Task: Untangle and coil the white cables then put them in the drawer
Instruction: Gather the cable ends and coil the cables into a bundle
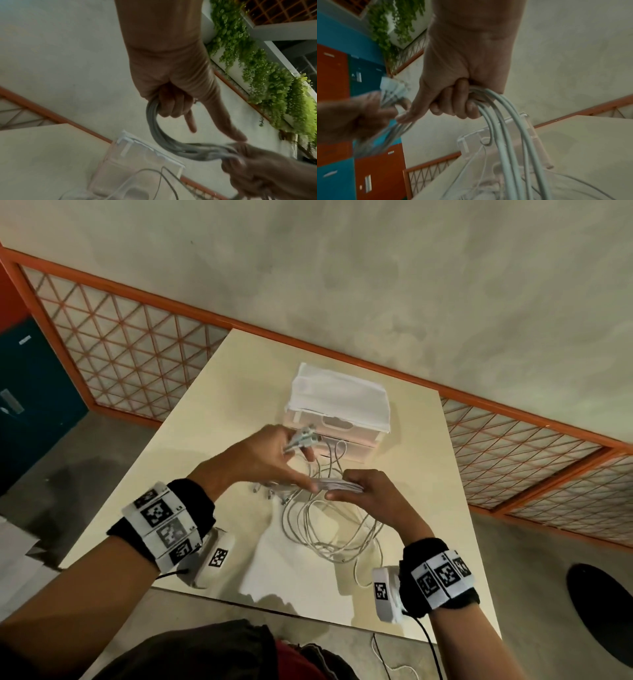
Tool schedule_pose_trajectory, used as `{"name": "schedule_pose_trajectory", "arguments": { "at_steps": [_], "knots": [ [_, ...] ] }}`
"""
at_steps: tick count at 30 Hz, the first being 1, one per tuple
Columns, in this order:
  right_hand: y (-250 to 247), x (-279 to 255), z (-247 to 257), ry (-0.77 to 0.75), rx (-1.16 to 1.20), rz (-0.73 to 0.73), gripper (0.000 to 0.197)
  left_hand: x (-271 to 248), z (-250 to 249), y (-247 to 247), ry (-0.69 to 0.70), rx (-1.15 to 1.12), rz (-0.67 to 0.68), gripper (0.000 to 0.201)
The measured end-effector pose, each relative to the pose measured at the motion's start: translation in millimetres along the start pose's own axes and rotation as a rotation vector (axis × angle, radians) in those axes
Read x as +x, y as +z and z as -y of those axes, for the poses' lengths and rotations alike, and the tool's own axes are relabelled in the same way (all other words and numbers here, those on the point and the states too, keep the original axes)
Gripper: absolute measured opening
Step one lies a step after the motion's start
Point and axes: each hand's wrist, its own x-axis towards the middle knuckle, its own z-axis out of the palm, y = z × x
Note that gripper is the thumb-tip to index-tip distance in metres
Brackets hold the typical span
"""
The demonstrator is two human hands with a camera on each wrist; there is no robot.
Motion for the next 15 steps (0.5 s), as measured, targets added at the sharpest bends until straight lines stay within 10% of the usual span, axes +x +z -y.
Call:
{"name": "schedule_pose_trajectory", "arguments": {
  "at_steps": [6,15],
  "knots": [
    [-9.7,3.2,12.9,-0.031,0.003,-0.038,0.035,12.9,6.1,18.9,-0.069,0.253,0.084,0.023],
    [-18.7,7.7,-24.5,0.155,0.146,-0.026,0.037,23.9,1.3,-22.4,0.094,-0.157,-0.481,0.017]
  ]
}}
